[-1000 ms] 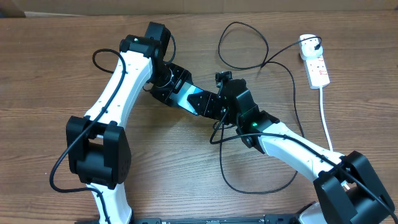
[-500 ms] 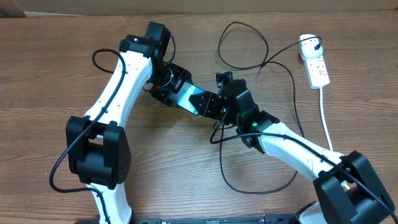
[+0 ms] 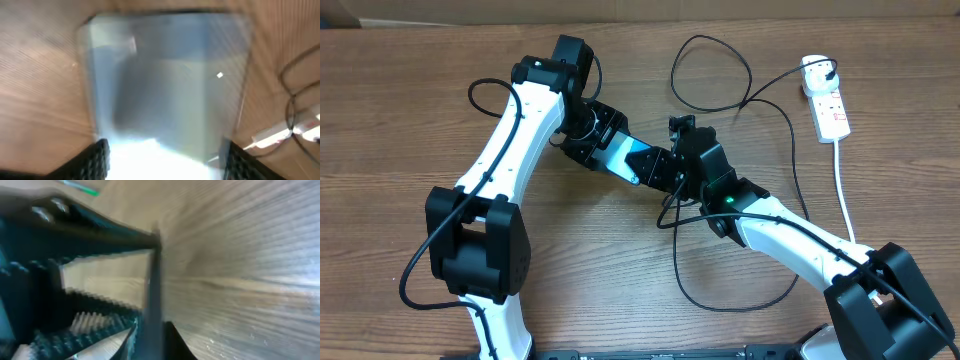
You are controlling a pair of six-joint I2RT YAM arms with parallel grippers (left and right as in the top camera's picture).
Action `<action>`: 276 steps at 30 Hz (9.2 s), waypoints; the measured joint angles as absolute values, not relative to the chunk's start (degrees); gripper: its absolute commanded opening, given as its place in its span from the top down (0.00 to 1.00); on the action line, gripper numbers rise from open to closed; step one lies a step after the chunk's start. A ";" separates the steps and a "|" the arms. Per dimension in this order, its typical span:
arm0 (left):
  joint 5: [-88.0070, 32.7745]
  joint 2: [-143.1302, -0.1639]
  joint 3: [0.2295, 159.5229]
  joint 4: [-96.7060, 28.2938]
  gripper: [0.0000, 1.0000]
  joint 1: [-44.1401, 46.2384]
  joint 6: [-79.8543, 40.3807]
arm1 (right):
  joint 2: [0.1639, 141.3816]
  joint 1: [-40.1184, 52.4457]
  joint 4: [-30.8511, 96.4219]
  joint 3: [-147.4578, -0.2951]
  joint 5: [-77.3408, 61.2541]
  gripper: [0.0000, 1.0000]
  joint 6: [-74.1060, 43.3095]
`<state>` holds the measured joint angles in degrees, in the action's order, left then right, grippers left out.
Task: Plug charger to phone and switch on socket
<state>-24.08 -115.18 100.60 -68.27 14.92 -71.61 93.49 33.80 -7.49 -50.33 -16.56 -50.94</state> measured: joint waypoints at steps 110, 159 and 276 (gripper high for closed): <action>-52.66 -115.07 100.84 -25.15 0.66 11.55 -56.07 | 86.96 23.77 -21.54 -50.96 -10.50 0.96 -85.54; -71.48 -115.07 100.68 -12.60 0.63 10.02 -57.69 | 85.80 23.57 -27.46 -51.37 -28.88 0.96 -78.46; -87.20 -115.09 100.68 -30.87 0.96 -2.74 -52.80 | 108.77 23.16 47.16 -85.49 -1.26 0.55 -13.85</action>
